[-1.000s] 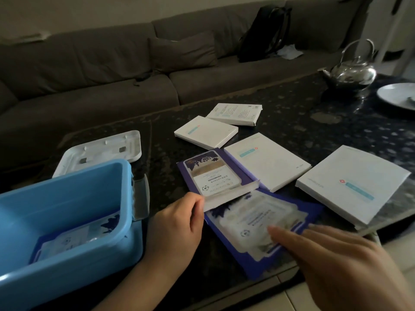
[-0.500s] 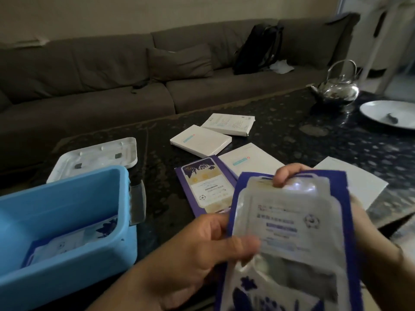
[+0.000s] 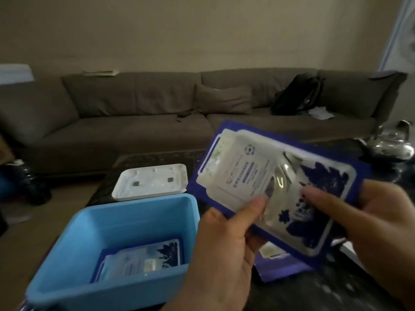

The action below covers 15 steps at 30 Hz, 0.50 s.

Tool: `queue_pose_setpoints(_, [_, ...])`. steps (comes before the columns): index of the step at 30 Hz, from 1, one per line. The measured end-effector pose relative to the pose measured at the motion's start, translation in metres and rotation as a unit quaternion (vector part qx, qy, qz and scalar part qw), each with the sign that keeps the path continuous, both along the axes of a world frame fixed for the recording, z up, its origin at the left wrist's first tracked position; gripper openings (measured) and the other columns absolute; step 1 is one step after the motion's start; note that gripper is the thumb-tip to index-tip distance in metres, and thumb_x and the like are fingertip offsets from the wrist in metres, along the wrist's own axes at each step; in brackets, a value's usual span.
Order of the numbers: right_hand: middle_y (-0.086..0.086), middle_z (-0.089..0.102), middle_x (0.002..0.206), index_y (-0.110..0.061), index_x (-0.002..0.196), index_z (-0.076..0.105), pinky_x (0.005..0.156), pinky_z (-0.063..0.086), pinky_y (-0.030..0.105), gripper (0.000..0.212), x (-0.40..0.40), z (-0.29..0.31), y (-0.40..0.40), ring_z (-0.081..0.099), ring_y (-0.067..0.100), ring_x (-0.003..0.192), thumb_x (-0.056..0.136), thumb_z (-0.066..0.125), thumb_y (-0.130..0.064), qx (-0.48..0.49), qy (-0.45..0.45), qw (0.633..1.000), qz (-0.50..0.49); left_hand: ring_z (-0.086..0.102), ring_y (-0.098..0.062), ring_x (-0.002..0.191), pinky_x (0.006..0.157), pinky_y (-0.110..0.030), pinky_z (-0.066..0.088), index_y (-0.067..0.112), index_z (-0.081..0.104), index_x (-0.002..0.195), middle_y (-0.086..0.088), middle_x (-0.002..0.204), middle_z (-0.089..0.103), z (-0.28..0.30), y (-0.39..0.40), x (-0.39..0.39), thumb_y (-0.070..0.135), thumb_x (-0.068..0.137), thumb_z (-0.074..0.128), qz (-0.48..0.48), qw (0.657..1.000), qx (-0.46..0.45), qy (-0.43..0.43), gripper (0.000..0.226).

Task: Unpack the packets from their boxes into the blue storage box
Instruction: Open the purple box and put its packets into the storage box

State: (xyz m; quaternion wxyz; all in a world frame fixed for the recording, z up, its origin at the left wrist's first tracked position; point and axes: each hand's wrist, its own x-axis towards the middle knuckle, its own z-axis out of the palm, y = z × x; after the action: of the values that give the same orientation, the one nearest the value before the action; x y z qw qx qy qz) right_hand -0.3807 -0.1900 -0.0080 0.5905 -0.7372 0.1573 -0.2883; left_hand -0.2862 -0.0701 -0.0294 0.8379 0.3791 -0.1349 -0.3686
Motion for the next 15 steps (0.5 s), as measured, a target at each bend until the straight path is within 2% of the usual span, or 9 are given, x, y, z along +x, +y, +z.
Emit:
queue_pose_setpoints(1, [0.007,0.076,0.075,-0.034,0.076,0.077,0.056,0.061,0.044,0.015,0.002,0.012,-0.001,0.075,0.027,0.066,0.065,0.07,-0.026,-0.002,0.008,1.0,0.023,0.076,-0.026,0.086,0.07,-0.036,0.063,0.013,0.07,0.104,-0.013,0.096,0.077,0.004,0.011,0.009,0.01,0.067,0.067,0.006,0.999,-0.031,-0.014,0.037])
queue_pose_setpoints(3, [0.006,0.076,0.075,-0.026,0.08,0.078,0.057,0.061,0.041,0.016,0.002,0.031,-0.012,0.075,0.027,0.067,0.064,0.073,-0.029,-0.058,0.018,0.998,0.006,0.075,-0.026,0.089,0.072,-0.034,0.063,0.009,0.07,0.106,-0.015,0.099,0.076,0.018,0.037,0.038,0.018,0.073,0.067,0.058,0.996,-0.037,-0.064,0.034])
queue_pose_setpoints(5, [0.007,0.076,0.076,-0.013,0.095,0.076,0.058,0.061,0.045,0.039,0.01,0.042,-0.02,0.074,0.029,0.069,0.066,0.083,-0.038,-0.135,0.057,0.989,-0.003,0.074,-0.024,0.089,0.07,-0.032,0.062,0.012,0.067,0.113,-0.012,0.1,0.076,0.032,0.07,0.067,0.029,0.08,0.068,0.113,0.972,-0.023,-0.204,0.037])
queue_pose_setpoints(6, [0.008,0.075,0.075,-0.009,0.101,0.074,0.057,0.06,0.051,0.044,0.018,0.047,-0.024,0.074,0.031,0.068,0.07,0.083,-0.04,-0.191,0.069,0.979,-0.023,0.074,-0.021,0.084,0.067,-0.03,0.061,0.016,0.065,0.114,-0.009,0.098,0.076,0.04,0.087,0.08,0.032,0.078,0.069,0.129,0.954,-0.01,-0.269,0.04])
queue_pose_setpoints(7, [0.008,0.075,0.073,-0.012,0.103,0.074,0.055,0.058,0.055,0.041,0.027,0.056,-0.016,0.073,0.031,0.066,0.072,0.081,-0.038,-0.213,0.085,0.973,-0.021,0.073,-0.018,0.079,0.063,-0.028,0.059,0.018,0.063,0.115,-0.007,0.095,0.076,0.044,0.102,0.093,0.033,0.074,0.07,0.136,0.94,0.007,-0.314,0.045])
queue_pose_setpoints(9, [0.002,0.076,0.072,-0.032,0.087,0.077,0.058,0.06,0.046,0.024,0.052,0.074,0.013,0.074,0.024,0.063,0.065,0.075,-0.039,-0.218,0.089,0.971,0.034,0.073,-0.016,0.075,0.059,-0.026,0.058,0.019,0.061,0.119,-0.006,0.093,0.076,0.045,0.125,0.111,0.028,0.073,0.072,0.131,0.931,0.034,-0.338,0.048])
queue_pose_setpoints(10, [0.0,0.076,0.072,-0.036,0.081,0.076,0.065,0.06,0.044,0.023,0.071,0.079,0.027,0.075,0.021,0.064,0.059,0.072,-0.042,-0.213,0.087,0.971,0.058,0.073,-0.017,0.077,0.059,-0.027,0.058,0.019,0.061,0.119,-0.006,0.092,0.076,0.043,0.133,0.116,0.022,0.075,0.073,0.133,0.931,0.049,-0.335,0.046])
queue_pose_setpoints(12, [-0.001,0.077,0.075,-0.029,0.082,0.075,0.077,0.057,0.045,0.028,0.093,0.083,0.053,0.075,0.02,0.067,0.058,0.069,-0.042,-0.214,0.111,0.966,0.09,0.075,-0.02,0.083,0.061,-0.03,0.06,0.018,0.062,0.115,-0.007,0.095,0.077,0.034,0.145,0.128,0.014,0.073,0.07,0.153,0.927,0.087,-0.331,0.043])
queue_pose_setpoints(15, [0.002,0.077,0.076,-0.022,0.09,0.07,0.073,0.058,0.042,0.012,0.118,0.075,0.073,0.075,0.019,0.068,0.081,0.066,-0.028,-0.208,0.169,0.956,0.123,0.075,-0.023,0.09,0.073,-0.04,0.061,0.02,0.063,0.114,-0.006,0.097,0.077,0.019,0.164,0.146,0.014,0.076,0.07,0.188,0.899,0.193,-0.345,0.04])
